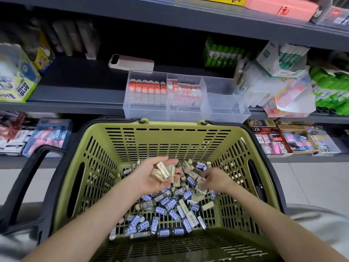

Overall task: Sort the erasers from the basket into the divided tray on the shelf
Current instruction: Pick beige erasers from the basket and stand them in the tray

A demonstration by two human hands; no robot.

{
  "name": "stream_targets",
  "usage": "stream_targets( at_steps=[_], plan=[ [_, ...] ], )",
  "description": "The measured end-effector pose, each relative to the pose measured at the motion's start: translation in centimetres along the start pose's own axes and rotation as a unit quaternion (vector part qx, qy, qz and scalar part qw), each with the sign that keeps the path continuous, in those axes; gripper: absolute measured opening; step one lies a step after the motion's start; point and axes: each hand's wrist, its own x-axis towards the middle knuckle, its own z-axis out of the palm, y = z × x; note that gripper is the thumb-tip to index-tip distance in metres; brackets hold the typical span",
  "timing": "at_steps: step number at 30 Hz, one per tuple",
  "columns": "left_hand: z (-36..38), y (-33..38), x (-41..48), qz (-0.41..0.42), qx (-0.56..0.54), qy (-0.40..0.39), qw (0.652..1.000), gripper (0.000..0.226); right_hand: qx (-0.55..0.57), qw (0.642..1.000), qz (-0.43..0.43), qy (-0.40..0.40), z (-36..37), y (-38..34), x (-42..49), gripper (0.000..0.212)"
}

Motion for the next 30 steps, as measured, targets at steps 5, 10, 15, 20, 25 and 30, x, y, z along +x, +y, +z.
stream_targets(
  at_steps=[5,10,15,20,25,30],
  plan=[
    [-0.5,0.3,0.1,0.017,0.023,0.010,1.000,0.032,-0.250,0.966,-0.063,0.021,3.6,2.1,1.2,0.098],
    [-1.0,0.3,0.2,0.033,0.032,0.014,0.999,0.031,-0.244,0.959,-0.132,0.066,3.7,3.1,1.7,0.065],
    [-1.2,0.1,0.4,0.030,0.038,0.029,0.998,0.030,-0.223,0.966,-0.118,0.052,3.8,3.0,2.2,0.058],
    [-1.2,-0.3,0.7,0.022,0.044,0.046,0.998,0.025,-0.130,0.987,-0.057,0.080,4.4,2.1,2.5,0.095],
    [-1.2,-0.5,1.0,0.018,0.059,0.060,0.996,0.024,-0.201,0.979,-0.017,0.026,4.3,2.3,3.1,0.060],
    [-1.3,-0.6,1.2,0.009,0.070,0.061,0.996,0.028,-0.224,0.972,-0.073,0.026,4.4,2.3,3.0,0.035]
  ],
)
